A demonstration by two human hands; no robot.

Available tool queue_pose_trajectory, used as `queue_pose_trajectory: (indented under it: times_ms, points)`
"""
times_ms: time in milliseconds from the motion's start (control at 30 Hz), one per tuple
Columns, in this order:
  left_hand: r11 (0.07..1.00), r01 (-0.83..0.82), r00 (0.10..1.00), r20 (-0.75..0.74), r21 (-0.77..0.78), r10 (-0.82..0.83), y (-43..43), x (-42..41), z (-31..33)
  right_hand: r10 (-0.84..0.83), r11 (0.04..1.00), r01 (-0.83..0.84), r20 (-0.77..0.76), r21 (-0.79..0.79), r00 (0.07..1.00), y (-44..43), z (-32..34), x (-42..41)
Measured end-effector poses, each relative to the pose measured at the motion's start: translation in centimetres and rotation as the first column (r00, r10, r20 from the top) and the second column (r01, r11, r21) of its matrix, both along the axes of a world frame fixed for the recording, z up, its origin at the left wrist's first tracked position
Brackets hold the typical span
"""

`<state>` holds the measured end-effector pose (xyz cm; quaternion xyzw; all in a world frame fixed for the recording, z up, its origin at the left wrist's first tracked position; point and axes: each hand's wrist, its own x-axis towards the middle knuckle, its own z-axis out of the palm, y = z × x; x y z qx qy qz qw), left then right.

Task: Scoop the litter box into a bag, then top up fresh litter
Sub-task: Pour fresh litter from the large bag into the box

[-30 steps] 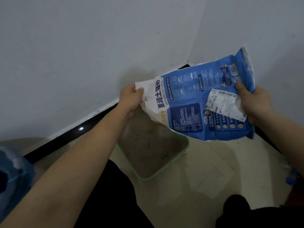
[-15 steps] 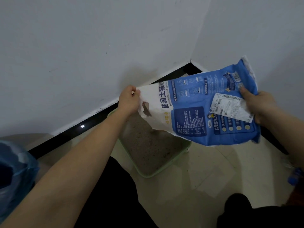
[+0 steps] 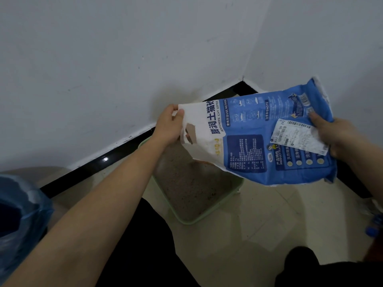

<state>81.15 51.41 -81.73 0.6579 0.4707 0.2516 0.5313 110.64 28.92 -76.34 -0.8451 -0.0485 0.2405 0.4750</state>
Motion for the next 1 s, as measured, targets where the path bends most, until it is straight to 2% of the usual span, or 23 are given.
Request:
queue_pose_trajectory:
  times_ms: [100, 167, 267, 433, 533, 700, 867, 1000]
  points:
    - [0.973, 0.082, 0.972, 0.232, -0.214, -0.031, 0.0, -0.2, -0.3, -0.006, 1.000, 0.007, -0.057, 0.006, 0.998, 0.1, 0.6, 0.4]
    - [0.956, 0.131, 0.956, 0.288, -0.261, -0.052, -0.1, -0.4, -0.5, 0.007, 1.000, -0.005, -0.115, 0.023, 0.993, 0.0, 1.2, 0.6]
    - [0.947, 0.134, 0.963, 0.266, -0.292, -0.054, -0.4, -0.6, -1.0, 0.016, 1.000, -0.014, -0.167, 0.013, 0.986, -0.1, 1.3, 1.3]
    - [0.953, 0.069, 0.975, 0.221, -0.296, -0.001, -1.2, -0.3, -1.3, -0.007, 0.999, 0.012, -0.101, 0.047, 0.995, 0.1, 1.7, 0.8]
    - [0.932, -0.008, 0.975, 0.205, -0.363, 0.088, -1.0, 0.0, -1.3, 0.049, 0.998, -0.048, -0.035, 0.036, 0.998, -0.1, 1.6, 1.0]
    - [0.901, -0.033, 0.961, 0.235, -0.433, 0.148, -0.8, 0.1, -0.8, 0.046, 0.996, -0.043, -0.041, 0.083, 0.998, -0.5, 0.3, 1.4]
    - [0.909, 0.005, 0.949, 0.288, -0.417, 0.127, -1.0, 0.9, 0.5, 0.036, 0.999, -0.035, 0.019, -0.018, 0.999, -0.7, -0.9, 2.0]
    - [0.910, 0.020, 0.926, 0.351, -0.413, 0.139, -1.1, 1.4, 1.7, 0.105, 0.990, -0.099, 0.053, -0.095, 0.993, -0.8, -1.1, 2.0]
